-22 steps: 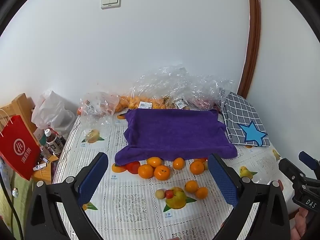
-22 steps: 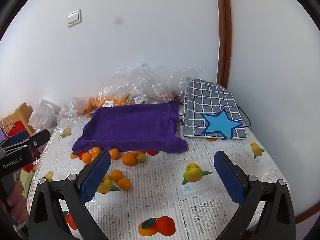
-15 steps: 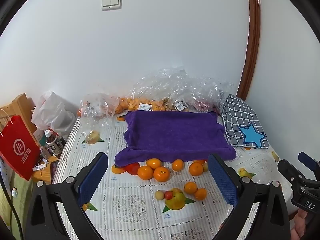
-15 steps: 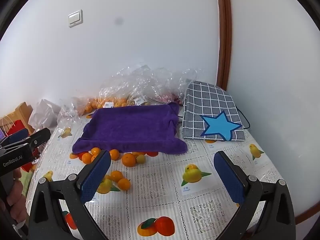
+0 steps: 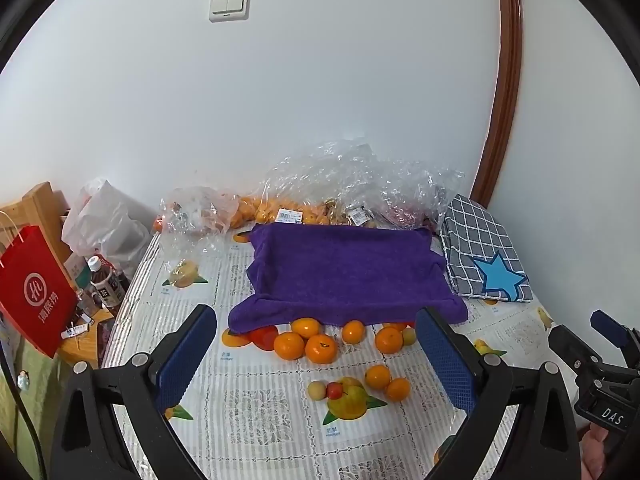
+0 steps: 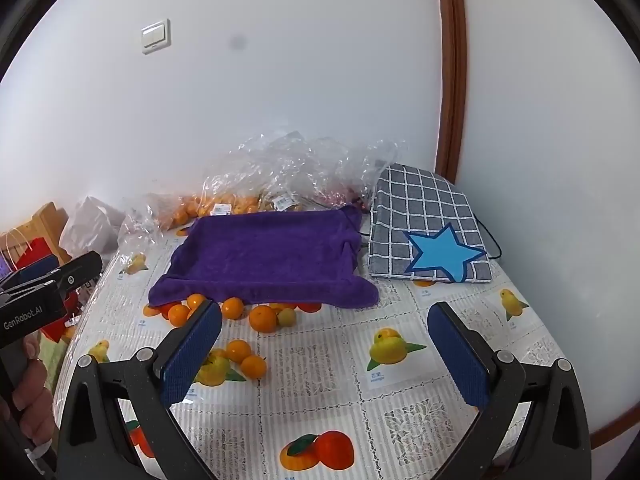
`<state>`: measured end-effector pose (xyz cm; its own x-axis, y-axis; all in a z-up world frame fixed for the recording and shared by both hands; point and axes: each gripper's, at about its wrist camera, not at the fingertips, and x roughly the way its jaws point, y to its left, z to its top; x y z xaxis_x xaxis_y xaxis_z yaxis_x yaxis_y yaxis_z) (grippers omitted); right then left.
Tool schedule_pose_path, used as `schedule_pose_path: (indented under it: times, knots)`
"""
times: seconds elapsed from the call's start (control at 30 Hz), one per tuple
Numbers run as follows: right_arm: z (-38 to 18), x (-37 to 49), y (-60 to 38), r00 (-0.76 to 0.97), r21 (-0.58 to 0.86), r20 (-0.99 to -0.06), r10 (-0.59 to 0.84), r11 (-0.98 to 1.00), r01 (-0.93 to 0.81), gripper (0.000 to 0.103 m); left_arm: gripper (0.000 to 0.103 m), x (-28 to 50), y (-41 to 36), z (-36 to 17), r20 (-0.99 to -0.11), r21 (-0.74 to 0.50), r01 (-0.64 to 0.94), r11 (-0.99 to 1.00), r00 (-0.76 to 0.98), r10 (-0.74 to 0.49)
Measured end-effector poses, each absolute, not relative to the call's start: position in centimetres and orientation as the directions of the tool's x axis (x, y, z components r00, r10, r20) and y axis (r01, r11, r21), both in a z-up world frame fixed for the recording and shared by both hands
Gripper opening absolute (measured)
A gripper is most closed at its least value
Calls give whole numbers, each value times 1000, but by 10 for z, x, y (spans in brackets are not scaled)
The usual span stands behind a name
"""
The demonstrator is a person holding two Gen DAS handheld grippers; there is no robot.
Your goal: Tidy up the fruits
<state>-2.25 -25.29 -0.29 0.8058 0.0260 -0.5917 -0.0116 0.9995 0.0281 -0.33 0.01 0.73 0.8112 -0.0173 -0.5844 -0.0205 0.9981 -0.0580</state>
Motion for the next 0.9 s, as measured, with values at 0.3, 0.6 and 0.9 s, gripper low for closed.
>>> schedule_pose_path:
  times: [0.3, 0.6, 0.9]
  knots:
    - [-2, -26, -251, 812, 27, -583, 28, 1000, -16, 102, 100, -4, 2, 7, -582, -64, -21, 998, 813, -20]
    - [0, -28, -249, 816, 23, -578, 28, 1000, -19, 102, 100, -5, 2, 7, -581, -66, -22, 998, 814, -20]
    - [1, -30, -248, 815, 17, -579, 24, 1000, -18, 102, 100, -7, 2, 7, -580, -66, -22, 998, 814, -20]
